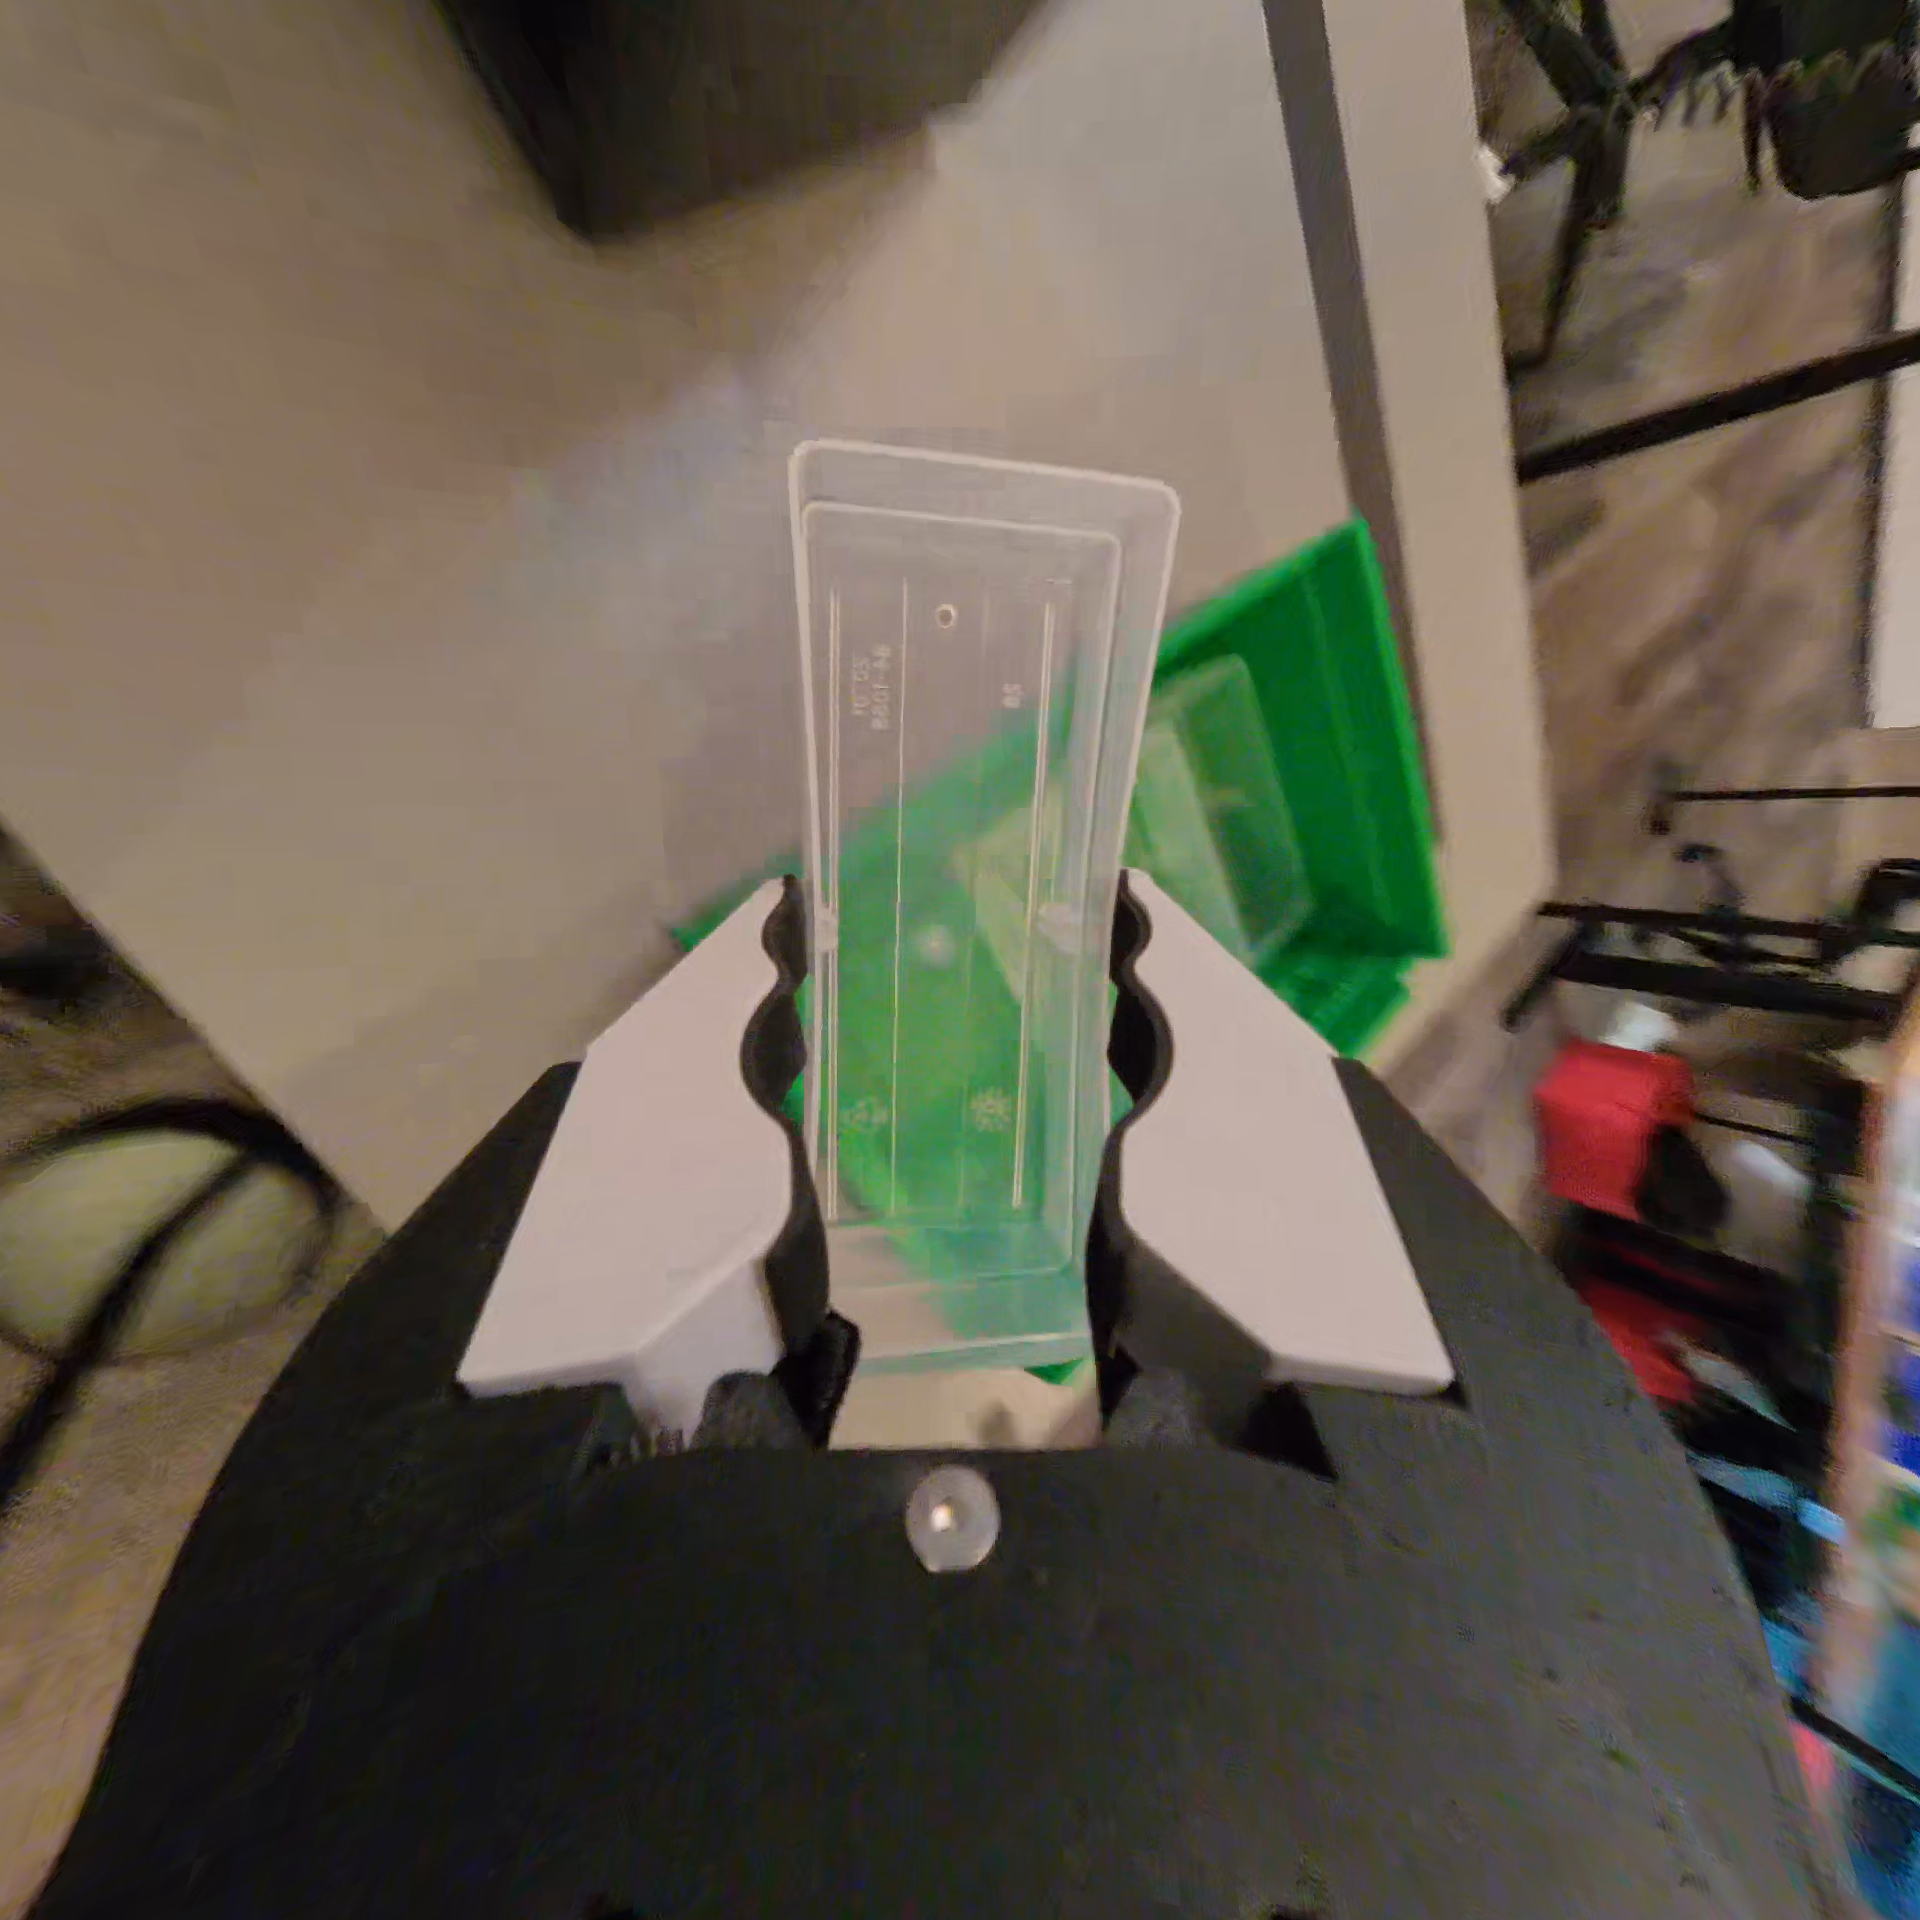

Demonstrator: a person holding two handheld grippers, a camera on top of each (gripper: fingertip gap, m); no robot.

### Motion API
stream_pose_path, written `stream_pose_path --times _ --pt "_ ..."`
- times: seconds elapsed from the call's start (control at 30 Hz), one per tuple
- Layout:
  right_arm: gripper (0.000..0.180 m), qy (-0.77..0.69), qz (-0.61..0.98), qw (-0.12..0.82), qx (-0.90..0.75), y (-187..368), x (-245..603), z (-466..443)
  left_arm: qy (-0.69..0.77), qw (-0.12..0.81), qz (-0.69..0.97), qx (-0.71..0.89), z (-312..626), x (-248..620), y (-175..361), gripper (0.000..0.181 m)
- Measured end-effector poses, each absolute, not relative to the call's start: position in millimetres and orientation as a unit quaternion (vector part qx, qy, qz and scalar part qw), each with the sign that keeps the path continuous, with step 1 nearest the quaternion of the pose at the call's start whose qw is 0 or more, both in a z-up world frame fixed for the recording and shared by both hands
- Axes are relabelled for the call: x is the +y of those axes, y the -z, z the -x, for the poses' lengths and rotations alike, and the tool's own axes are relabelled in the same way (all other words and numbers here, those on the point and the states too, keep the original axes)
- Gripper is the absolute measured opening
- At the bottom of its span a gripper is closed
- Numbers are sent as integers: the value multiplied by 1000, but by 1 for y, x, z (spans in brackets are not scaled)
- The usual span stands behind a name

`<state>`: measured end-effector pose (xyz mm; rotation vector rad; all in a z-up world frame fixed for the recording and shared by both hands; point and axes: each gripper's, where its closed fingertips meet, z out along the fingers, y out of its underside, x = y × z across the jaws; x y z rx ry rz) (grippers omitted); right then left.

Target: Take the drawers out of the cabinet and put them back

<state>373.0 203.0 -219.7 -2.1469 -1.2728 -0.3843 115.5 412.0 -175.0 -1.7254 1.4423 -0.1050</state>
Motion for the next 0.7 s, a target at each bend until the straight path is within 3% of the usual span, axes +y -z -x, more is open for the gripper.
stream_pose_path --times 0.03,0.3,0.5,0.7 --pt "57 171 805 289 -490 219 208 -396 42 430 692 578 -116 412 175 0" --pt "57 207 793 114 -562 307 231 -486 46 428 694 577 -116 412 175 0" --pt "57 192 774 61 -601 353 234 -493 51 426 696 576 -116 412 175 0" --pt "64 224 770 31 -597 366 242 -506 51 426 696 576 -116 412 175 0"
